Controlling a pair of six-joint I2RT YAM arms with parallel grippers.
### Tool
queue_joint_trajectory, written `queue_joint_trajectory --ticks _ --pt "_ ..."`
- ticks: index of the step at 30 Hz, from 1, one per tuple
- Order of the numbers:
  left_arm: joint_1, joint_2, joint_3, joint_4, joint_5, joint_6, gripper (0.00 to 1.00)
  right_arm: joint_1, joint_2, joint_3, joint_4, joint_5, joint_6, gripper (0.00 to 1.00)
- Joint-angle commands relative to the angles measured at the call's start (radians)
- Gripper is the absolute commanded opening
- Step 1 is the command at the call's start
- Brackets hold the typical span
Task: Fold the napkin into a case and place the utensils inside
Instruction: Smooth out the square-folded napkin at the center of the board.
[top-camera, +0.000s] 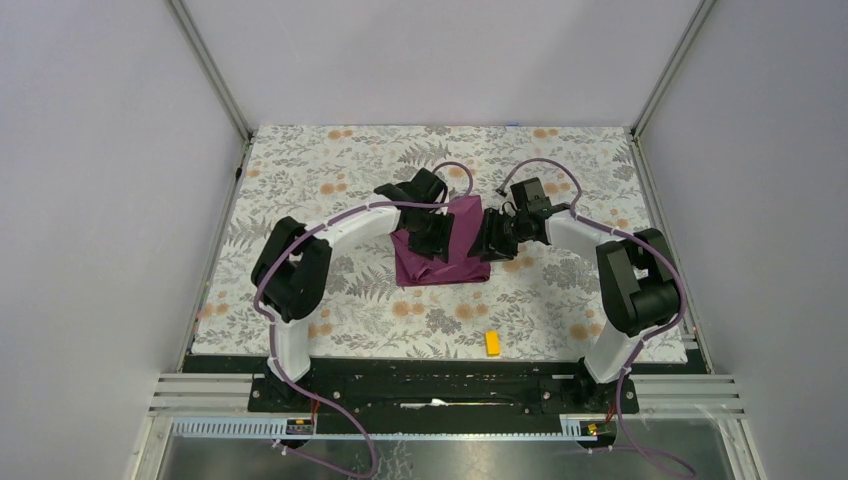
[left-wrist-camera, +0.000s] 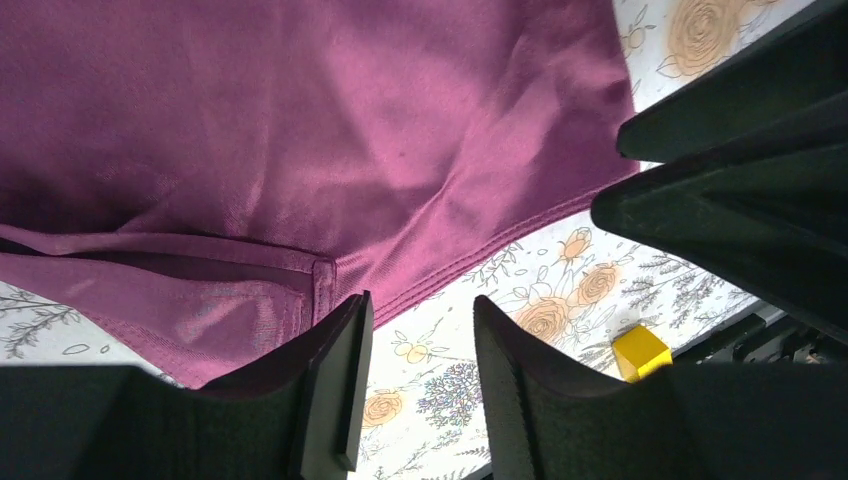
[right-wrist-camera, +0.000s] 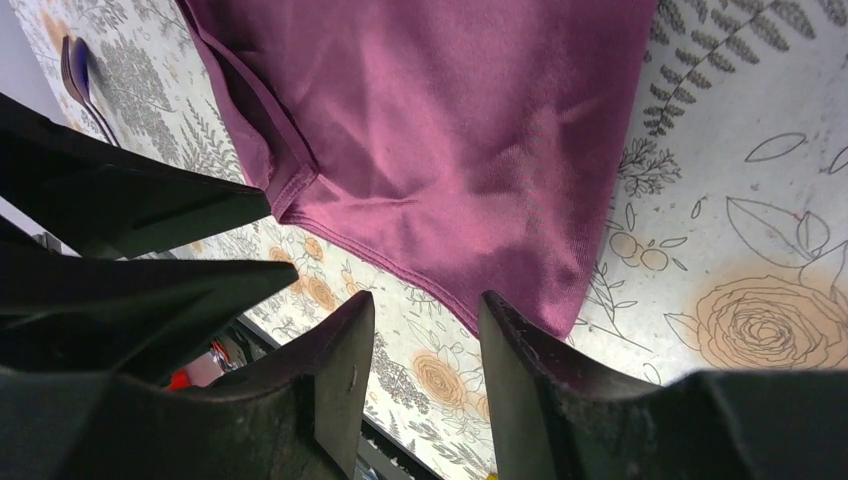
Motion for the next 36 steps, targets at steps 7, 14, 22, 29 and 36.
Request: queue_joint_trajectory --ticks 7,14,22,29,36 --pt "-0.011 0.017 -0.038 0.093 0.021 -0.046 0.44 -0.005 -0.049 -0.050 0.051 -0.030 0.024 0.50" --pt "-0.011 0.029 -0.053 0.109 0.010 -0.022 0.47 -0.004 -0.042 -0.047 0.059 -0.035 0.030 0.49" --pt "-0.010 0.034 -0.078 0.079 -0.099 -0.018 0.47 -0.004 -0.036 -0.048 0.062 -0.039 0.033 0.49" --pt "-0.006 -0.053 -0.132 0.056 -0.227 -0.019 0.45 -0.004 -0.018 -0.043 0.071 -0.051 0.037 0.48" --pt "0.019 -0.228 -0.238 0.055 -0.342 -0.073 0.43 -0.004 -0.013 -0.044 0.073 -0.056 0.036 0.48"
